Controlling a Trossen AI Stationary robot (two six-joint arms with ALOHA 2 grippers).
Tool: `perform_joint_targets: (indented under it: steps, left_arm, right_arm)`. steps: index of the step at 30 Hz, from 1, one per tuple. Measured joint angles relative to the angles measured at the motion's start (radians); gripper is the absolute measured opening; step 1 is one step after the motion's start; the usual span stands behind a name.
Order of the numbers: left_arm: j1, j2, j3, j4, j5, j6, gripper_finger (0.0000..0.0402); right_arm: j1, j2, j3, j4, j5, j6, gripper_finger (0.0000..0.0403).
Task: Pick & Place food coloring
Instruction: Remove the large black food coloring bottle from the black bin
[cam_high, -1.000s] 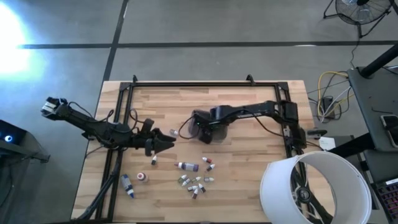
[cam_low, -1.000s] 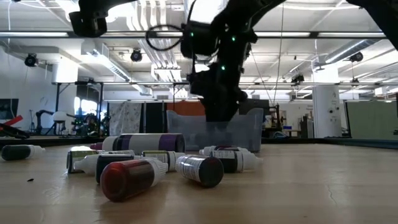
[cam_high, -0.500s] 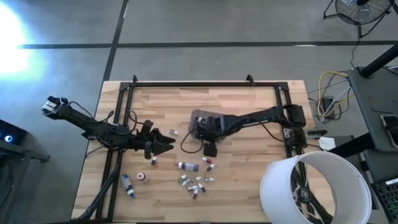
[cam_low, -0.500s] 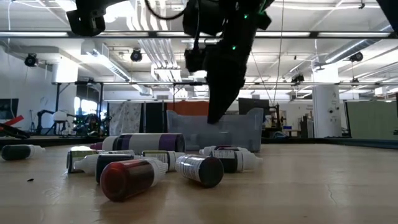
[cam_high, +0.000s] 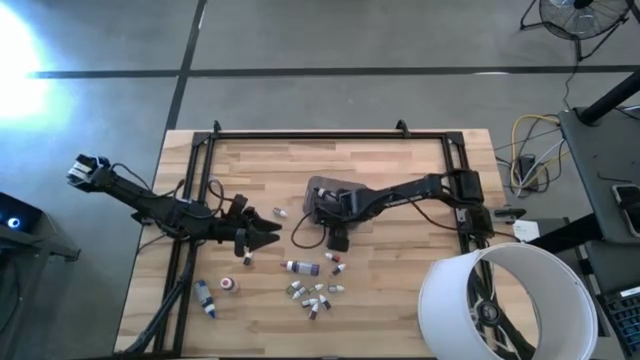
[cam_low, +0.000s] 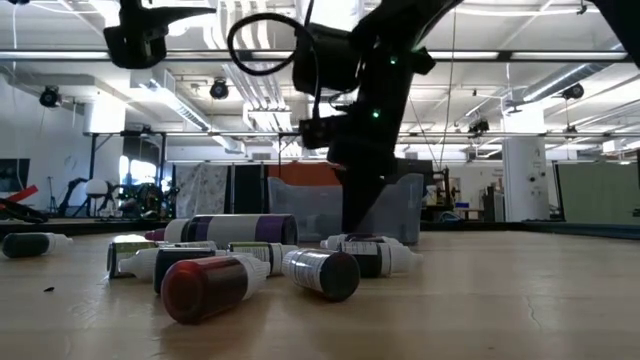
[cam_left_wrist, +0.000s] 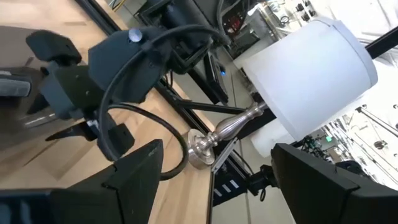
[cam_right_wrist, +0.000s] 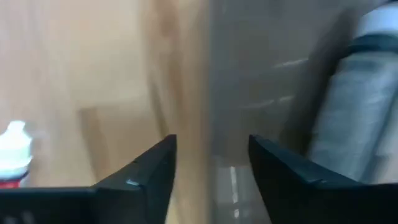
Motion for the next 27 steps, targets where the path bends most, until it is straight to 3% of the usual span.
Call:
perform_joint_targets:
  steps: [8,15,20,23,27]
  left_arm:
    - [-0.002,0.0,-0.016,0.002,0.004,-0.022,0.0275]
    - [-0.069,-0.006,-0.009,0.004,0.011,-0.026,0.0275]
    - [-0.171,-0.007,-0.008,0.003,-0.051,-0.025,0.0275]
    - [-0.222,-0.006,-0.014,0.002,-0.125,-0.025,0.0275]
    - [-0.259,-0.006,-0.016,-0.002,-0.199,-0.024,0.0275]
  right_arm:
    - [-0.007,0.016,-0.011,0.005,-0.109,0.002,0.0022]
    - [-0.057,-0.11,-0.025,0.093,-0.287,0.129,0.0009]
    - [-0.154,-0.247,-0.103,0.368,-0.451,0.365,0.0008]
    - [-0.212,-0.303,-0.182,0.654,-0.578,0.588,0.0008]
    - [-0.227,-0.31,-0.319,1.066,-0.601,0.917,0.0008]
